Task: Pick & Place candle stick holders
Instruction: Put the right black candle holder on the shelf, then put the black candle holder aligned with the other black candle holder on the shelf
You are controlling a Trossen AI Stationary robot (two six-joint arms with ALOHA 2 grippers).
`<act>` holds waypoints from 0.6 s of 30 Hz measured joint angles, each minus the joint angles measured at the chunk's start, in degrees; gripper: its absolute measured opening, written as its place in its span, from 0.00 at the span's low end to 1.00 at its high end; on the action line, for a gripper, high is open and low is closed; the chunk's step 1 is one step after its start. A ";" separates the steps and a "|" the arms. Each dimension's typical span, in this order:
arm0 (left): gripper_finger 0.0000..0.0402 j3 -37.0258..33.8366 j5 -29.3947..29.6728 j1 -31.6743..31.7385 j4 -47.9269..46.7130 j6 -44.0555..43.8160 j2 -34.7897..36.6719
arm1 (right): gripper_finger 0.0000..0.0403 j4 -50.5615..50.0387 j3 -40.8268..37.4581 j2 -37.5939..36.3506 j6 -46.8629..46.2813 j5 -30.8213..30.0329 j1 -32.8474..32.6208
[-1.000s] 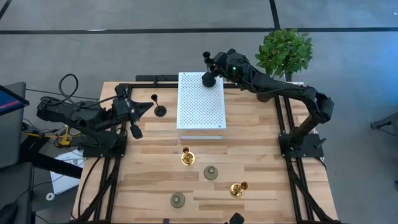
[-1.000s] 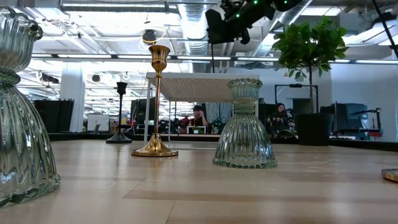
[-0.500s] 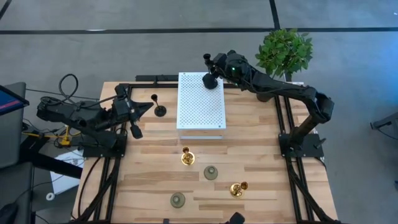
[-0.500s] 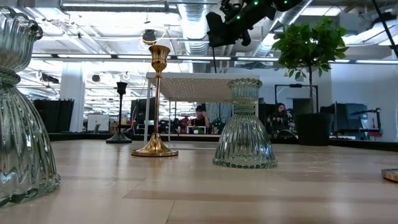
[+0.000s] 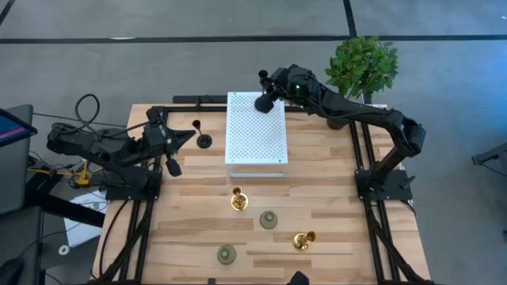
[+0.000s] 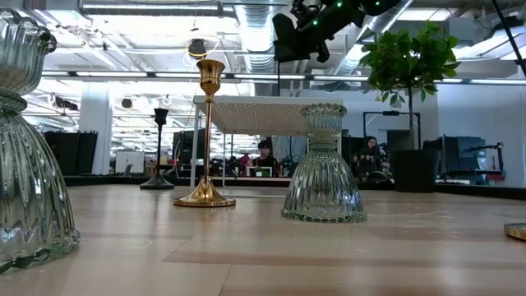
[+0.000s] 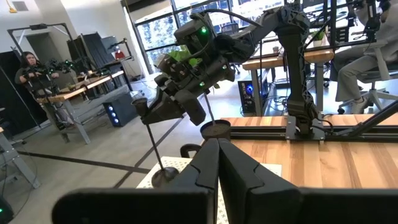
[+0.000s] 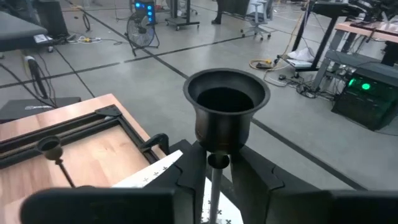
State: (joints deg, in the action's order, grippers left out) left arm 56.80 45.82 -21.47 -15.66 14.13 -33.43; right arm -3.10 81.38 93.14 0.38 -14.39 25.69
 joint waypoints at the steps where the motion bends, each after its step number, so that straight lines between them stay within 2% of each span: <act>1: 0.02 0.00 0.00 0.02 0.00 0.00 0.00 | 0.16 -0.22 0.00 0.00 0.00 0.02 -0.19; 7: 0.02 0.00 0.00 0.01 0.00 0.00 0.00 | 0.16 -4.38 -0.02 -0.19 0.03 -0.62 -0.53; 18: 0.02 0.00 0.00 0.00 0.00 0.00 0.00 | 0.17 -6.12 -0.02 -0.77 0.20 -1.12 -0.92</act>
State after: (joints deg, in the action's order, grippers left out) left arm 56.80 45.82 -21.47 -15.66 14.13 -33.43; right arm -9.22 81.36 92.38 0.58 -15.51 24.77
